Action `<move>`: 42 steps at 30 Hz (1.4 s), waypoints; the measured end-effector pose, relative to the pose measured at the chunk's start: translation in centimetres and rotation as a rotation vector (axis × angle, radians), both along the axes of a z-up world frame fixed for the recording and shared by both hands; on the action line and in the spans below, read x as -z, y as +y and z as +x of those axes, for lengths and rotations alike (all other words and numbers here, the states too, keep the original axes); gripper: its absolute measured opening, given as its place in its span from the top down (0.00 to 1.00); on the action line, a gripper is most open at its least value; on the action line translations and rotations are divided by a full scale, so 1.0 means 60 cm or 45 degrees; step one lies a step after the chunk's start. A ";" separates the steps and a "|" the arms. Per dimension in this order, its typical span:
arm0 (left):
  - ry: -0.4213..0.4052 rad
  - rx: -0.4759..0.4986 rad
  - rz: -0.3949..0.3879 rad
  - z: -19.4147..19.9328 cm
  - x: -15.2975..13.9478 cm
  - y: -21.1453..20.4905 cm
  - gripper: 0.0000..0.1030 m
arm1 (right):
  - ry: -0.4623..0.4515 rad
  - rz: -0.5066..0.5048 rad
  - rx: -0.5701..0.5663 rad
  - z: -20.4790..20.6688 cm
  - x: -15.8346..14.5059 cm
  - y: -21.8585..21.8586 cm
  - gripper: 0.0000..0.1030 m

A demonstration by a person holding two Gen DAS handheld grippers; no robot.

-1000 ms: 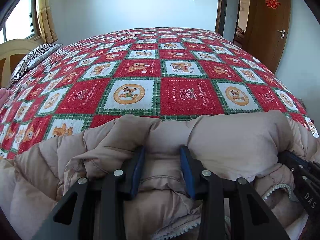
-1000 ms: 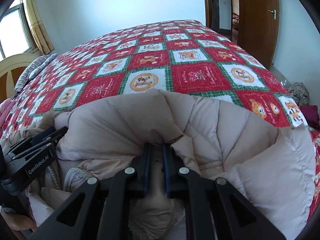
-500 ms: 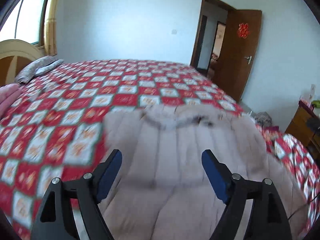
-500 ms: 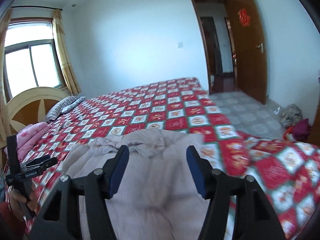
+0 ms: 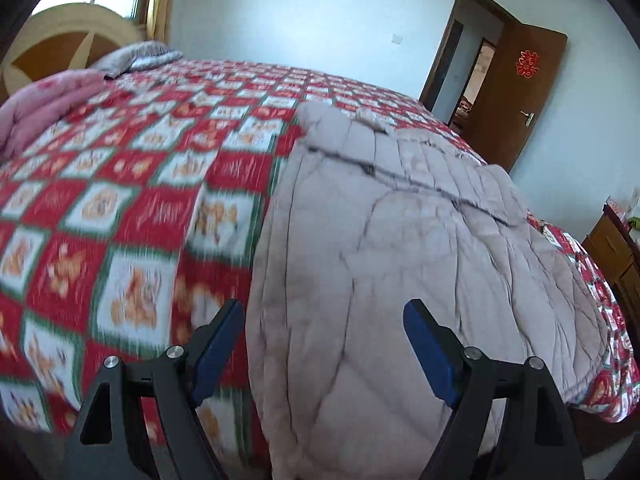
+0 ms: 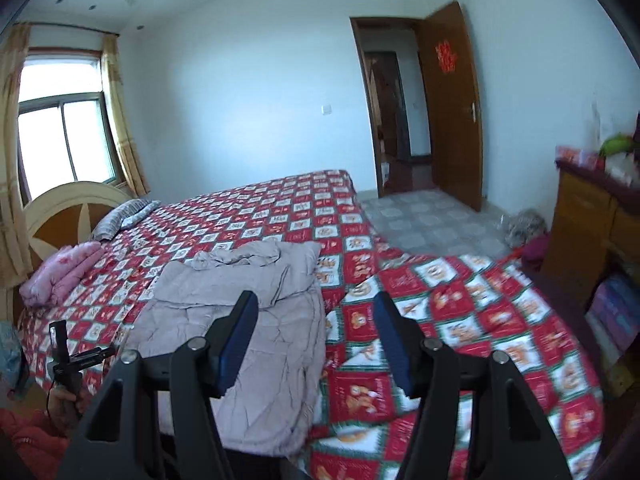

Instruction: Fold large clothes

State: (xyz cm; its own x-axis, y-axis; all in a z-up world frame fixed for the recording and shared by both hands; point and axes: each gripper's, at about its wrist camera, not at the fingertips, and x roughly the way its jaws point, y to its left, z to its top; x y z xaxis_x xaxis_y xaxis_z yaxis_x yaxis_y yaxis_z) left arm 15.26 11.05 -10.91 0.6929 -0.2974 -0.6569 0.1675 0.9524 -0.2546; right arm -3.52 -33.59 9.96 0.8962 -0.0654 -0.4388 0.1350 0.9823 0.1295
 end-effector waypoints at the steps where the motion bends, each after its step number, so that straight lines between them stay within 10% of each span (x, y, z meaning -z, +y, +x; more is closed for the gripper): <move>1: 0.005 0.001 -0.005 -0.007 0.006 -0.002 0.20 | 0.027 0.001 -0.018 -0.005 0.005 0.004 0.38; 18: 0.114 -0.004 0.004 -0.075 0.078 0.038 0.20 | 0.510 -0.018 -0.153 0.148 0.349 0.079 0.38; 33: 0.173 0.200 -0.228 -0.065 0.114 0.004 0.22 | 0.610 0.085 -0.309 0.142 0.416 0.105 0.60; 37: 0.152 0.231 -0.229 -0.065 0.109 -0.002 0.36 | 0.605 0.099 -0.333 0.150 0.416 0.109 0.66; 42: 0.112 0.205 -0.280 -0.065 0.099 0.011 0.79 | 0.576 0.197 -0.325 0.150 0.415 0.104 0.87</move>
State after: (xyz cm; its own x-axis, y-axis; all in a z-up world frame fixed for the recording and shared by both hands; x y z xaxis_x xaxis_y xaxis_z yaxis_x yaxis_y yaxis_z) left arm 11.38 11.72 -16.85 0.5683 -0.5407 -0.6202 0.2798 0.8359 -0.4722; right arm 5.46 -27.34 -14.93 0.5947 0.2253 -0.7718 -0.0294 0.9654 0.2592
